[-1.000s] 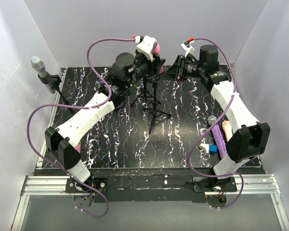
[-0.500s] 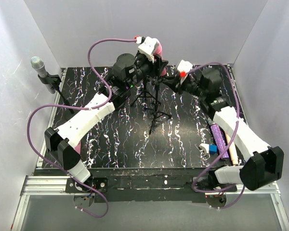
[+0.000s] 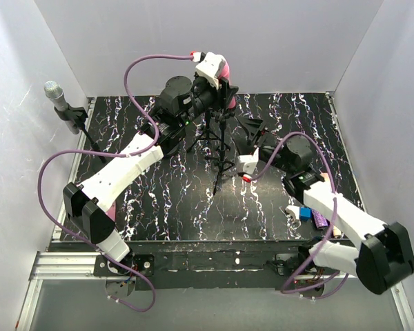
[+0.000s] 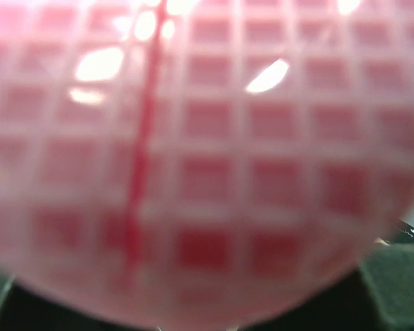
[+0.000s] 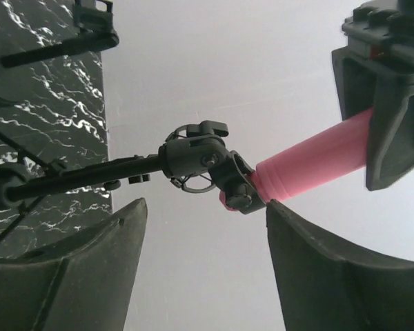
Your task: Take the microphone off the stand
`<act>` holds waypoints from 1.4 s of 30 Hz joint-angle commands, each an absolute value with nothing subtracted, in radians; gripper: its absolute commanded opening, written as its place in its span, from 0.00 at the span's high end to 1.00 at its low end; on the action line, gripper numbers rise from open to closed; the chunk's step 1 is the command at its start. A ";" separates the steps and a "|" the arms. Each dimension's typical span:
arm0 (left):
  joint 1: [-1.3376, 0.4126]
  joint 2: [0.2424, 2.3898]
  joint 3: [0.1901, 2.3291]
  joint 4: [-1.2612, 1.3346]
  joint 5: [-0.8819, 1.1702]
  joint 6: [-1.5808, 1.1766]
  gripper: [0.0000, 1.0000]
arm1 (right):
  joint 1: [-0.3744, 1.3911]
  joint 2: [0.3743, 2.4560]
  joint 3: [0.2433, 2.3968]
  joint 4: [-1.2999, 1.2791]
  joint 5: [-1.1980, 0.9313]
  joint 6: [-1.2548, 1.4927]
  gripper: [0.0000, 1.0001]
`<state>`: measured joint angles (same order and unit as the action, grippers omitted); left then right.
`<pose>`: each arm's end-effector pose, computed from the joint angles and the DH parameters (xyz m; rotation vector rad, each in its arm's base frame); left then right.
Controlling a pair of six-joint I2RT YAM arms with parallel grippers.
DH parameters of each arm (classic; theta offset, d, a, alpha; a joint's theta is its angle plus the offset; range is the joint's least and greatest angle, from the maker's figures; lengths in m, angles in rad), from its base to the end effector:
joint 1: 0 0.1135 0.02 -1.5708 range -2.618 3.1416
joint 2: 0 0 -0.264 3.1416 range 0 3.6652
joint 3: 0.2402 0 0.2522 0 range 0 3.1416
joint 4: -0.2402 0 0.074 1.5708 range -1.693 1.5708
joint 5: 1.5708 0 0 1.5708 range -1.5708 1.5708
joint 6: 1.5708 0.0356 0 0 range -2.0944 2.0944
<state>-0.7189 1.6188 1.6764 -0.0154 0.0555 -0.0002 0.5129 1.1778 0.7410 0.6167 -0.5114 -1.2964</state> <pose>0.2871 -0.2539 0.4558 0.5909 1.4444 -0.6131 0.2264 0.1475 0.3269 -1.3281 0.5038 -0.2926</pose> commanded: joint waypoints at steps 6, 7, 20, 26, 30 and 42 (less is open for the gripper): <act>-0.712 1.555 1.667 -0.012 0.041 0.008 1.00 | 0.506 0.966 0.952 0.002 -0.453 -0.641 0.21; -0.710 1.555 1.666 -0.014 0.043 0.008 1.00 | 0.497 0.988 1.009 -0.082 -0.431 -0.497 0.22; -0.712 1.560 1.666 -0.026 0.060 0.008 1.00 | 0.276 1.325 1.403 -0.198 -0.733 0.443 0.31; -0.710 1.559 1.661 -0.031 0.060 0.009 1.00 | 0.276 1.382 1.431 -0.163 -0.747 0.525 0.32; -0.712 1.563 1.666 -0.035 0.067 0.008 1.00 | 0.276 1.422 1.459 -0.150 -0.744 0.543 0.35; -0.712 1.555 1.660 -0.031 0.080 0.012 1.00 | 0.282 1.503 1.511 -0.170 -0.681 0.506 0.43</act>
